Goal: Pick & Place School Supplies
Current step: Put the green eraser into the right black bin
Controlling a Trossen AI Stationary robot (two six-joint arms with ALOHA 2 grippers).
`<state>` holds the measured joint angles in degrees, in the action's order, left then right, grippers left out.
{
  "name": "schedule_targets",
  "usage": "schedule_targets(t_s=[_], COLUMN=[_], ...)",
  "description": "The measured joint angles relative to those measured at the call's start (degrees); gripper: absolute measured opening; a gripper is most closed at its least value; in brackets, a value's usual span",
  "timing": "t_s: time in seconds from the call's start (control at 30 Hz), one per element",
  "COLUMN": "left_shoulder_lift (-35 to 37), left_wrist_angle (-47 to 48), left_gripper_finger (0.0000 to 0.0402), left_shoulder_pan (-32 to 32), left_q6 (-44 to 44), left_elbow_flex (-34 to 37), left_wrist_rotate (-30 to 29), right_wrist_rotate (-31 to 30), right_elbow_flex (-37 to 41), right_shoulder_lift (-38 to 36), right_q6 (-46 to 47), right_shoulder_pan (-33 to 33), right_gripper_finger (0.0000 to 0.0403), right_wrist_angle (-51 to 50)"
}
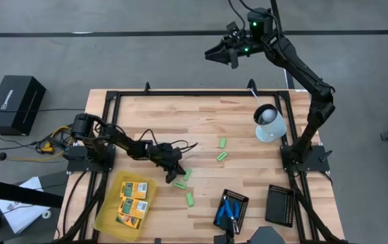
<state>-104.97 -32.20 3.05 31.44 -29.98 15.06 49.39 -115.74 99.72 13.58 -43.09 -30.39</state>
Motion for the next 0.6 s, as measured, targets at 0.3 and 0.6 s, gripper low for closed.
schedule_targets(t_s=[0.3,0.6], left_shoulder_lift=[0.02,0.05], left_wrist_angle=[0.66,0.72], left_gripper_finger=[0.0,0.0], left_shoulder_pan=[0.39,0.39], left_q6=[-1.73,-1.7], left_elbow_flex=[0.0,0.0], left_wrist_rotate=[0.99,1.49], right_wrist_rotate=[0.02,0.02], right_elbow_flex=[0.0,-0.01], right_shoulder_lift=[0.0,0.0], right_q6=[0.0,0.0], right_shoulder_pan=[0.0,0.0], right_gripper_finger=[0.0159,0.0159], right_wrist_angle=[0.0,0.0])
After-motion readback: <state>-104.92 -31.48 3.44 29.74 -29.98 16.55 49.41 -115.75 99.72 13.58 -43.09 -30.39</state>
